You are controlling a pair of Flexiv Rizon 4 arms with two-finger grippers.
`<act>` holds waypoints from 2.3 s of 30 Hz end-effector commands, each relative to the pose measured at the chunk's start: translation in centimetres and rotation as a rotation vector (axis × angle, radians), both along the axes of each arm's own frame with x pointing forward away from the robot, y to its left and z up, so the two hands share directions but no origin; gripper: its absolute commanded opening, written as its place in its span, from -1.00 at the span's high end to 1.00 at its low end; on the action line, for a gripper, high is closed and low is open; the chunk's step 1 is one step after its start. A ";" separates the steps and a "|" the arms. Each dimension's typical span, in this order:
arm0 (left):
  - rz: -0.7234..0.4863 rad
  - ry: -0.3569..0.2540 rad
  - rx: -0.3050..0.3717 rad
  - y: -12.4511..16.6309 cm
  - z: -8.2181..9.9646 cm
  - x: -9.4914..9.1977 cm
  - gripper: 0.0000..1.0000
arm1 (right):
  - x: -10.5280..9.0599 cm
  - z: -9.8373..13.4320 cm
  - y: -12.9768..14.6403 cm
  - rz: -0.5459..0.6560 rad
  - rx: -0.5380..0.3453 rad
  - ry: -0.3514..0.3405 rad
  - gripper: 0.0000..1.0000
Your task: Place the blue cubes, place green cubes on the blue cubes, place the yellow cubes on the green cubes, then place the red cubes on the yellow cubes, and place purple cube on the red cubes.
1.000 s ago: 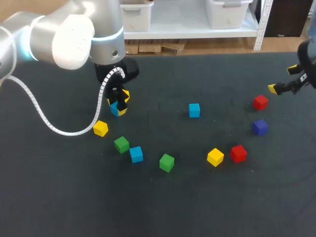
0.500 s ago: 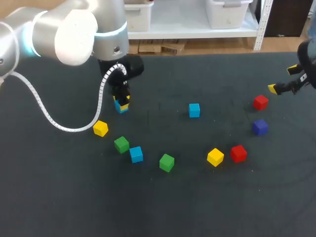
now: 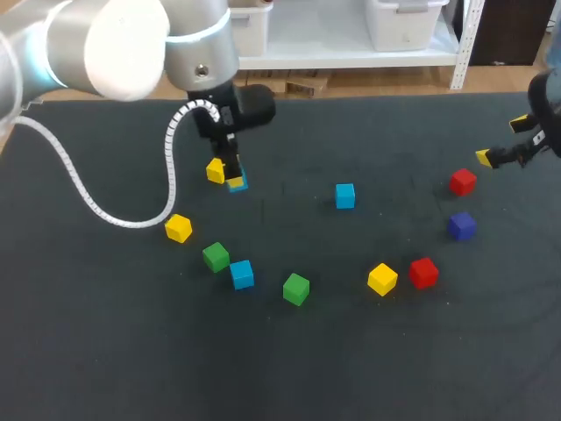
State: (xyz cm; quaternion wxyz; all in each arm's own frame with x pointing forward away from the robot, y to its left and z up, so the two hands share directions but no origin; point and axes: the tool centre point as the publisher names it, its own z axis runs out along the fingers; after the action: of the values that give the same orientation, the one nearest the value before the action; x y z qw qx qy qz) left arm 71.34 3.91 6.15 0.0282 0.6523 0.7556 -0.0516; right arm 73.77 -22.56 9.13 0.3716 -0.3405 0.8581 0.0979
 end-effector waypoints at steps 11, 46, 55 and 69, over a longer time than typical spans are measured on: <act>-0.102 -0.003 0.021 -4.6 0.3 -0.1 1.00 | 0.0 0.0 0.1 -0.003 -0.002 -0.001 -1.00; -0.127 0.056 0.168 -10.6 -3.7 -0.7 1.00 | 0.0 0.0 0.1 -0.003 -0.002 -0.001 -1.00; -0.185 0.060 0.147 -12.4 -3.6 -1.2 1.00 | 0.0 0.0 0.1 -0.003 -0.002 -0.001 -1.00; -0.150 0.069 0.105 -12.6 -3.3 -0.9 1.00 | 0.0 0.0 0.1 -0.003 -0.002 -0.001 -1.00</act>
State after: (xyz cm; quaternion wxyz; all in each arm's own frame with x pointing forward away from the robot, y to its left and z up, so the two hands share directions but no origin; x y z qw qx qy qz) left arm 70.28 -8.78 2.75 -0.0344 0.7045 0.7080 -0.0346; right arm 73.77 -22.56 9.13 0.3716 -0.3405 0.8581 0.0978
